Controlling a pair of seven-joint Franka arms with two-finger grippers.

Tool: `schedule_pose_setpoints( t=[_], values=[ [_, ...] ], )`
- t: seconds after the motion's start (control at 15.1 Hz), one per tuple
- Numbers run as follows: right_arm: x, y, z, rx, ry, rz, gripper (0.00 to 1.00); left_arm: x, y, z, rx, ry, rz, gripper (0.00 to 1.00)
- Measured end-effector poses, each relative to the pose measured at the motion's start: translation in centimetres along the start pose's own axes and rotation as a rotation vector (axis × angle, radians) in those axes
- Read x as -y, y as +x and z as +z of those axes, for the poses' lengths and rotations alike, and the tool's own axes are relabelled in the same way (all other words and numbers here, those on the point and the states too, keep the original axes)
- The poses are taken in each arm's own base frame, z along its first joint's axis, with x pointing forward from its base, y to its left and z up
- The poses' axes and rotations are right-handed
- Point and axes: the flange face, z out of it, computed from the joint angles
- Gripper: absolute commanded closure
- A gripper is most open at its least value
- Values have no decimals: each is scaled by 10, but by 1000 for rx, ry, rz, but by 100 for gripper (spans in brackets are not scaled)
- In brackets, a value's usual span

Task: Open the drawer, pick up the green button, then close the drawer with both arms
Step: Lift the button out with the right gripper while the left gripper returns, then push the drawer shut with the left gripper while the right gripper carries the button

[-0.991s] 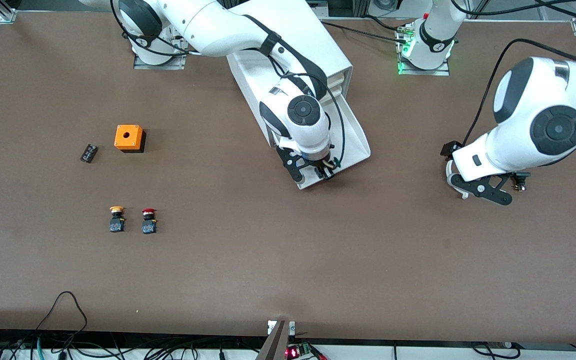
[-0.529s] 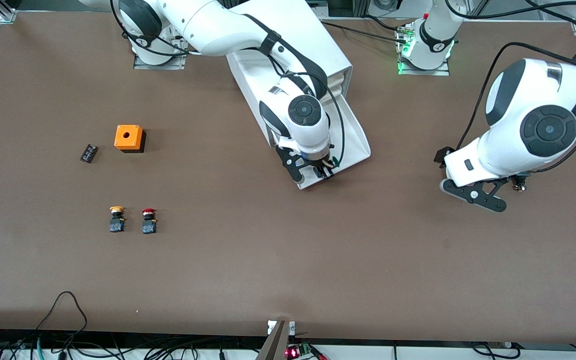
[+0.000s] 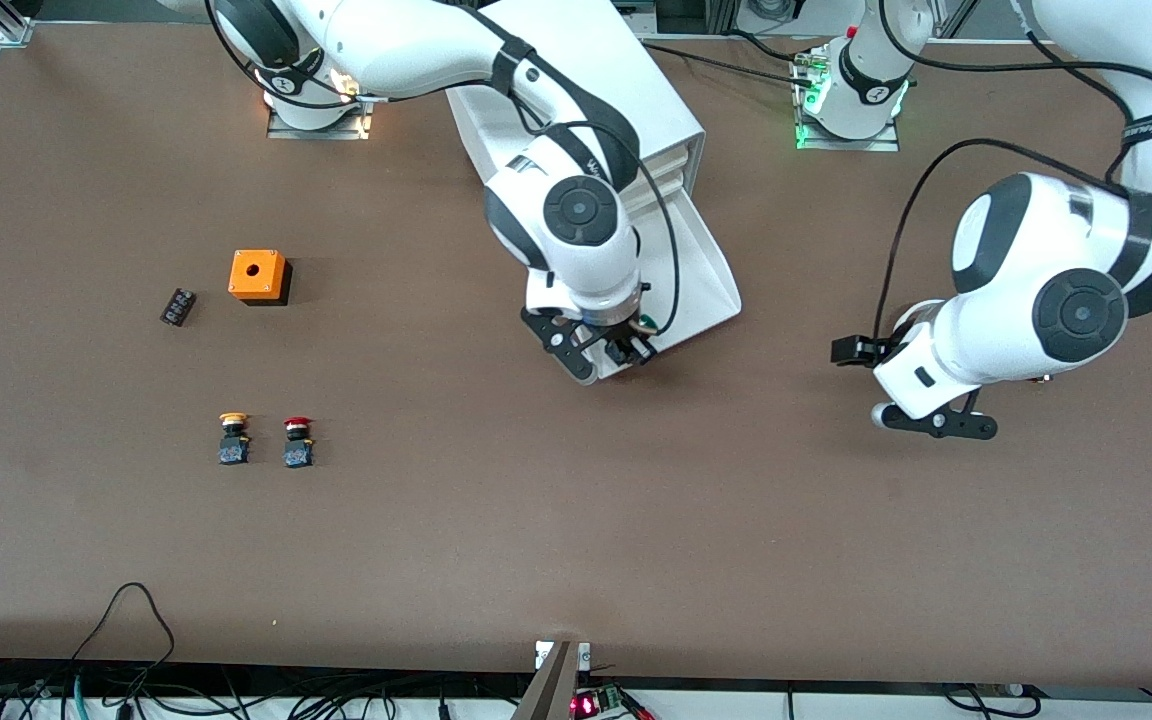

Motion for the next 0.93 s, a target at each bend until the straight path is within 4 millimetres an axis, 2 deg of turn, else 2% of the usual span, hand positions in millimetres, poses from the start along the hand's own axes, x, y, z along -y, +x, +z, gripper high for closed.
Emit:
schedule_pose_setpoints(
  t=[0.2,0.46,0.59,0.73,0.93],
  values=[
    [-2,56,-18,-10,9,-98,100,-17,1,31,-43,-35,-101,0],
    [-17,141,-34,18,-10,-220,100,-83,-11,79,-98,-58,-253,0],
    [-31,182,-37,42,-39,-290,100,-107,-14,102,-106,-71,-312,0],
    [-46,219,-39,62,-66,-371,100,-119,-14,123,-108,-81,-352,0],
    [-64,265,-44,81,-78,-508,100,-133,-19,154,-130,-90,-417,0]
  ],
)
